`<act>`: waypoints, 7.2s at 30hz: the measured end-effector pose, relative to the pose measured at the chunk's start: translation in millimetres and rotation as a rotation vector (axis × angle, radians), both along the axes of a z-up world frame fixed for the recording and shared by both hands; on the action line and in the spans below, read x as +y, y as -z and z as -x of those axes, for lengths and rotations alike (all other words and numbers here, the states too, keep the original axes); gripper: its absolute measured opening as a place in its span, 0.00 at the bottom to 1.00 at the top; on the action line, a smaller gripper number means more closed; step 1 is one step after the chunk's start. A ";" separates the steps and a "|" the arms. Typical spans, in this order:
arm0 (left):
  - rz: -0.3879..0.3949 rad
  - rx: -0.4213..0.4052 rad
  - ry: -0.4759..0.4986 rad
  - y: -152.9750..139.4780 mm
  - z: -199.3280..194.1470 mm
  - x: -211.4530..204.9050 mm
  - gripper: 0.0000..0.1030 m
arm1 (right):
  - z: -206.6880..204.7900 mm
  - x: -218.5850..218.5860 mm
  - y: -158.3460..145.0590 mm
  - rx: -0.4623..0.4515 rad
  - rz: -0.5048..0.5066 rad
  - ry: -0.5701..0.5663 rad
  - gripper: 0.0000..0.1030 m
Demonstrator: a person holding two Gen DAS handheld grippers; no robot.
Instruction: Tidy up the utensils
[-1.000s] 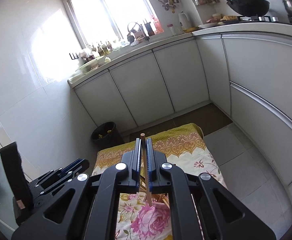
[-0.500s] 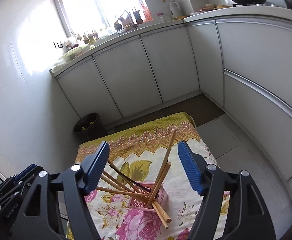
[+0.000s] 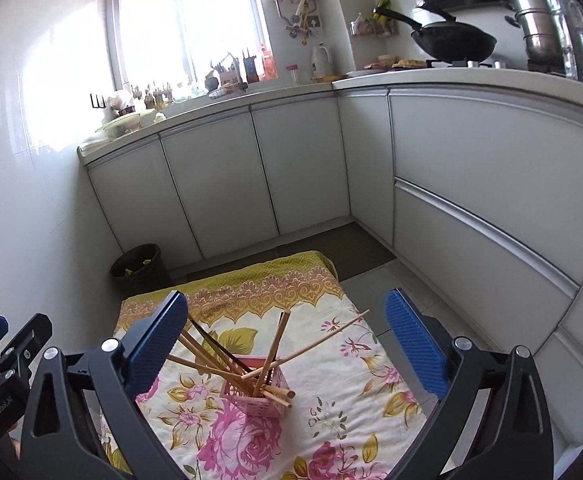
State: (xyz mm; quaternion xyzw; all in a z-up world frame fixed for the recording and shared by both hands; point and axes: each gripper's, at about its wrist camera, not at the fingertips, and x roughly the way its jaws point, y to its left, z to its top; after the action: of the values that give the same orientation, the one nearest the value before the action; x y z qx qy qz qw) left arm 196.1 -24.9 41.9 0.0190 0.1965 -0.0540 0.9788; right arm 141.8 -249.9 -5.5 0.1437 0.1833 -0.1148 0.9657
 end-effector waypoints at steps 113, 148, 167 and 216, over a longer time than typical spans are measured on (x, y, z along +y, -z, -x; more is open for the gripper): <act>0.143 0.160 -0.075 104.9 47.1 83.0 0.93 | -130.0 13.6 69.2 0.187 -0.111 -0.120 0.54; -0.051 -0.024 -0.109 19.4 201.7 -22.7 0.93 | 213.9 -2.8 43.6 0.053 -0.007 0.100 0.94; -0.055 -0.077 -0.116 3.0 228.8 -22.1 0.93 | 233.3 11.0 30.9 -0.038 0.054 0.090 0.94; 0.011 -0.018 -0.112 12.6 209.7 -13.1 0.93 | 219.5 30.6 38.4 -0.034 0.093 0.060 0.94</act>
State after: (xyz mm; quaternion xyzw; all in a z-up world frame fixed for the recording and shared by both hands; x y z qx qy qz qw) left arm -13.7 -37.9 29.3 0.0030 0.1879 -0.0003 0.9822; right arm -77.7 -219.3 -43.9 0.1058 0.1572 -0.1498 0.9704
